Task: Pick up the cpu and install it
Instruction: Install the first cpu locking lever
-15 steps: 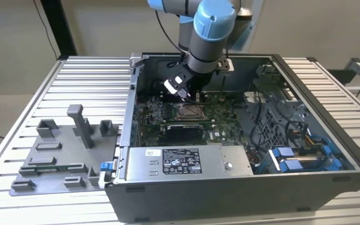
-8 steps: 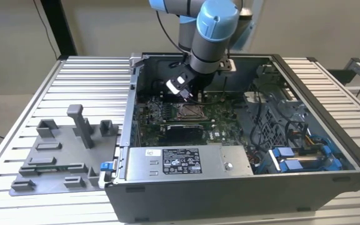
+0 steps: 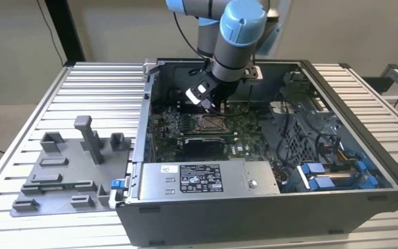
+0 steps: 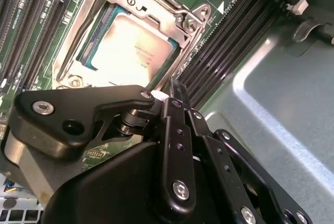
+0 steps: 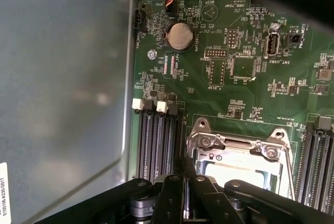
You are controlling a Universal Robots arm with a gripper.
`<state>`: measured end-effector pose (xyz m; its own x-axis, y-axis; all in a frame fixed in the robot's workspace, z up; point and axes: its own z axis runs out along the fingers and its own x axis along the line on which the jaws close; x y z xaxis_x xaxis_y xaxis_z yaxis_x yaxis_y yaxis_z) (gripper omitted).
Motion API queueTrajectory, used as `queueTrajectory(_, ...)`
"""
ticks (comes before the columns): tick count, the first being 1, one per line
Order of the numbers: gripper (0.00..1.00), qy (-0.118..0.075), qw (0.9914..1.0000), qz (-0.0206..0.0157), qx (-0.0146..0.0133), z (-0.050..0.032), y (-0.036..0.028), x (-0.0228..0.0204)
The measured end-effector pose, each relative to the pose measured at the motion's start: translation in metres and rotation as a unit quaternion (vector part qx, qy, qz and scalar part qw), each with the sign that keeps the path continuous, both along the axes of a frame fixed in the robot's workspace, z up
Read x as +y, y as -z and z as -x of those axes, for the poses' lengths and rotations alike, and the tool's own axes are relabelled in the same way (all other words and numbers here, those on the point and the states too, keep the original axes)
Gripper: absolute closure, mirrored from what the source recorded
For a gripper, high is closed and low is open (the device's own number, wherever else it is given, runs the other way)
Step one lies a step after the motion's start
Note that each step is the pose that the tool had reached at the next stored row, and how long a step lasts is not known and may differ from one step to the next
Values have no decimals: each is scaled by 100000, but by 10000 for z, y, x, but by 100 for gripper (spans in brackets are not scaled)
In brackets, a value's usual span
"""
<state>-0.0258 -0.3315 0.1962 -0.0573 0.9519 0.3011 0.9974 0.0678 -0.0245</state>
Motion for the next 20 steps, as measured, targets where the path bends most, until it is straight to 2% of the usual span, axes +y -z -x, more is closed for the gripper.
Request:
queueTrajectory(4, 100, -4, 100000, -8, 251, -4, 1, -1)
queueTrajectory(9, 100, 9, 99996, 1, 837, -7, 1, -10)
queueTrajectory(16, 100, 8, 99996, -9, 875, -38, 9, -10)
queueTrajectory(20, 100, 38, 99993, -9, 1148, -49, 9, -10)
